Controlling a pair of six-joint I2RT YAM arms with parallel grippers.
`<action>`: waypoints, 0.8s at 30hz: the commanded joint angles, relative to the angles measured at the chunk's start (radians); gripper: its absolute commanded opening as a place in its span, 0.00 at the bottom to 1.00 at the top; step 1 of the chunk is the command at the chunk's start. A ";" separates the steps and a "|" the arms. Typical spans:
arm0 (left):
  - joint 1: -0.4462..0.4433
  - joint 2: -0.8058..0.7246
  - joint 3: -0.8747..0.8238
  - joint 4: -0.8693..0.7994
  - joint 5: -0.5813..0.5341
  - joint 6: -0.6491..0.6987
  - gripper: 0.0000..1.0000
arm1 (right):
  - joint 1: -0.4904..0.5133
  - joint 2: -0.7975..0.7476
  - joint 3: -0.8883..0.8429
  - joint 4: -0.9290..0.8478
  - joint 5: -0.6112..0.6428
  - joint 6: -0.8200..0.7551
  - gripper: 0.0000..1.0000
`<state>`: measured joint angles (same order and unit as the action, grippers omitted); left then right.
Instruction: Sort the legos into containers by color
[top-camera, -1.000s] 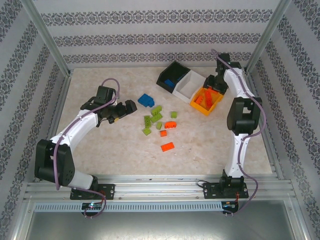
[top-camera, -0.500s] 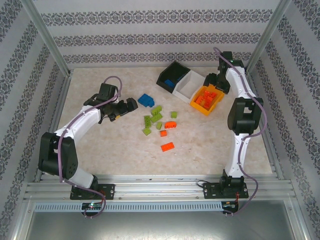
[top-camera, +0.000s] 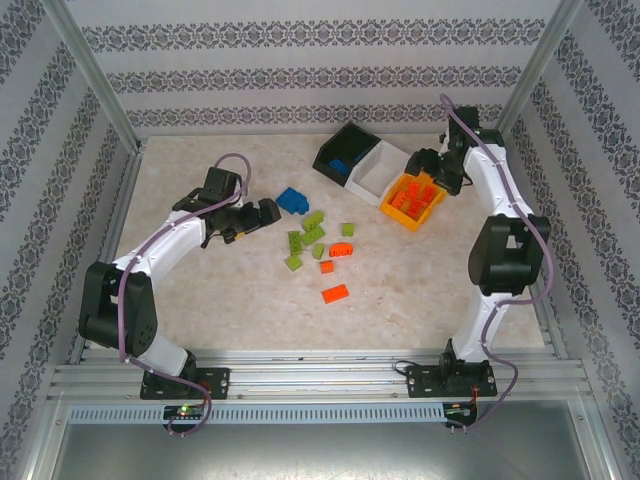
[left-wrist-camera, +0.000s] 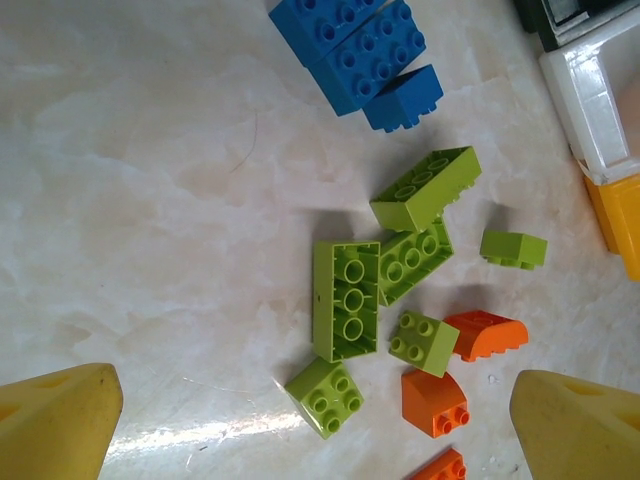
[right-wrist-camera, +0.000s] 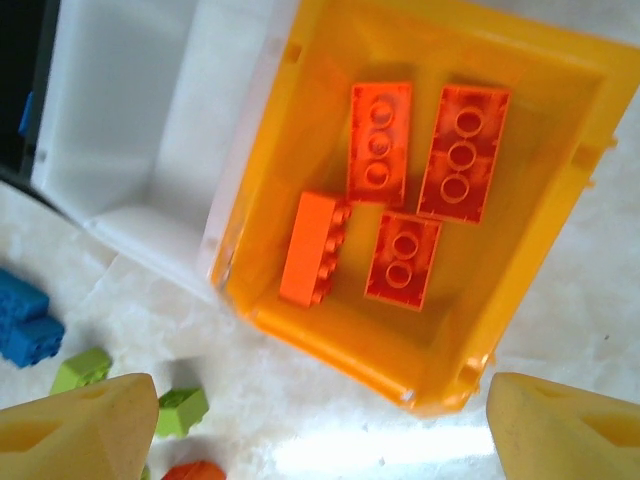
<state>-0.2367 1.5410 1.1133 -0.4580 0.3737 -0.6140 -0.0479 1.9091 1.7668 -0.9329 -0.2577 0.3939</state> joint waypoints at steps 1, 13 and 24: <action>-0.015 0.000 -0.002 0.034 0.018 0.012 1.00 | 0.016 -0.073 -0.100 0.039 -0.068 0.020 0.86; -0.055 -0.004 -0.044 0.077 0.018 -0.034 1.00 | 0.101 -0.213 -0.305 0.058 -0.166 0.005 0.86; -0.119 0.044 -0.045 0.109 0.005 -0.075 1.00 | 0.409 -0.207 -0.452 0.048 -0.146 -0.015 0.86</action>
<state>-0.3428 1.5669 1.0695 -0.3916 0.3843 -0.6640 0.2993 1.6920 1.3308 -0.8680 -0.4118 0.3958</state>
